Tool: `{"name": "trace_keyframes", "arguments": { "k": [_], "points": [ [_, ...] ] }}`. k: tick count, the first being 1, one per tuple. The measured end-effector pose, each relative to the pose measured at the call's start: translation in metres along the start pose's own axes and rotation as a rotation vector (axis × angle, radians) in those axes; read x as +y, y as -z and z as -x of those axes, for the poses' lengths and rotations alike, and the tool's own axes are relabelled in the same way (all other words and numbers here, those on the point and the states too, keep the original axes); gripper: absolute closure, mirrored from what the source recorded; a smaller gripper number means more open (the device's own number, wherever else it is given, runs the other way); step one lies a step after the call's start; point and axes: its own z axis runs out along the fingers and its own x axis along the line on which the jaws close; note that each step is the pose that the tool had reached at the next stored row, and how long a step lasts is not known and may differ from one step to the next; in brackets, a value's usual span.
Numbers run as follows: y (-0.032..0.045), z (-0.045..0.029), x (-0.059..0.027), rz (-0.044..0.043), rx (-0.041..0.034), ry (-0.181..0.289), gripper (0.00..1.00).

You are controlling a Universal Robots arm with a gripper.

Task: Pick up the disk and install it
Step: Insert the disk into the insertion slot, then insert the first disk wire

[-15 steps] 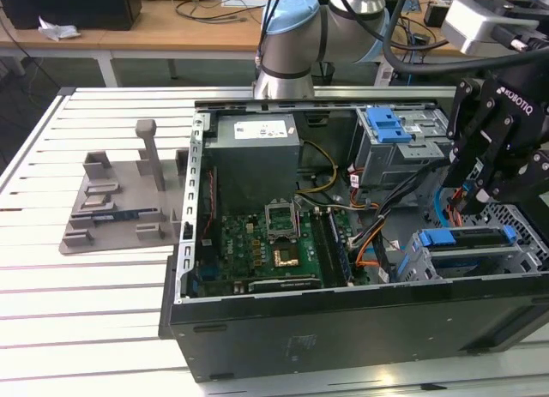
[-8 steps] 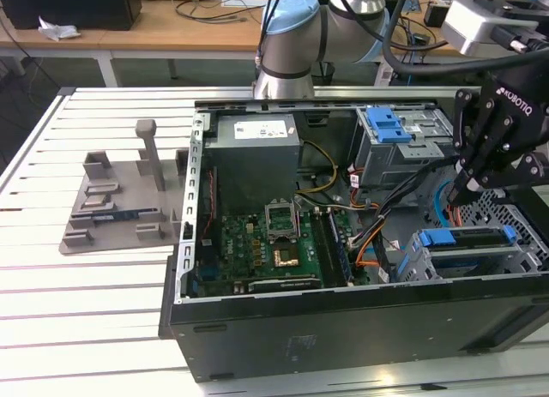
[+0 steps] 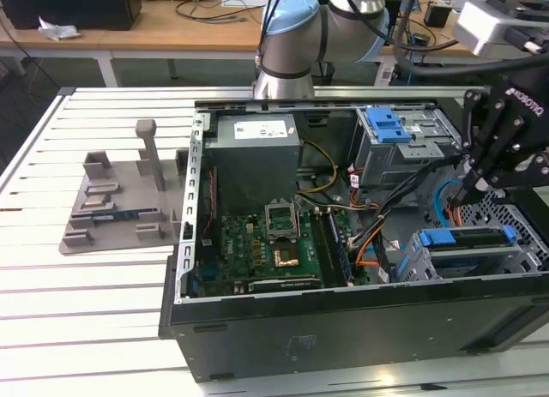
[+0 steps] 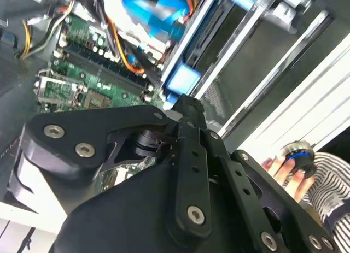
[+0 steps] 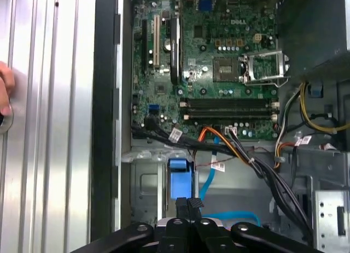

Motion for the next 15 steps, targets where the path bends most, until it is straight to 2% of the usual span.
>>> {"name": "trace_keyframes", "arguments": {
  "k": [1,3,5,6,15],
  "points": [
    [0.0003,0.0005,-0.0043,0.0004,0.0000,0.000,0.89],
    [0.0003,0.0026,-0.0191,0.0033,-0.0001,0.000,0.89],
    [-0.0003,0.0055,-0.0385,0.0073,0.0002,0.000,0.89],
    [-0.0002,0.0068,-0.0420,0.0076,0.0001,0.000,0.89],
    [-0.0002,0.0070,-0.0420,0.0076,0.0001,0.000,0.89]
  ]
}}
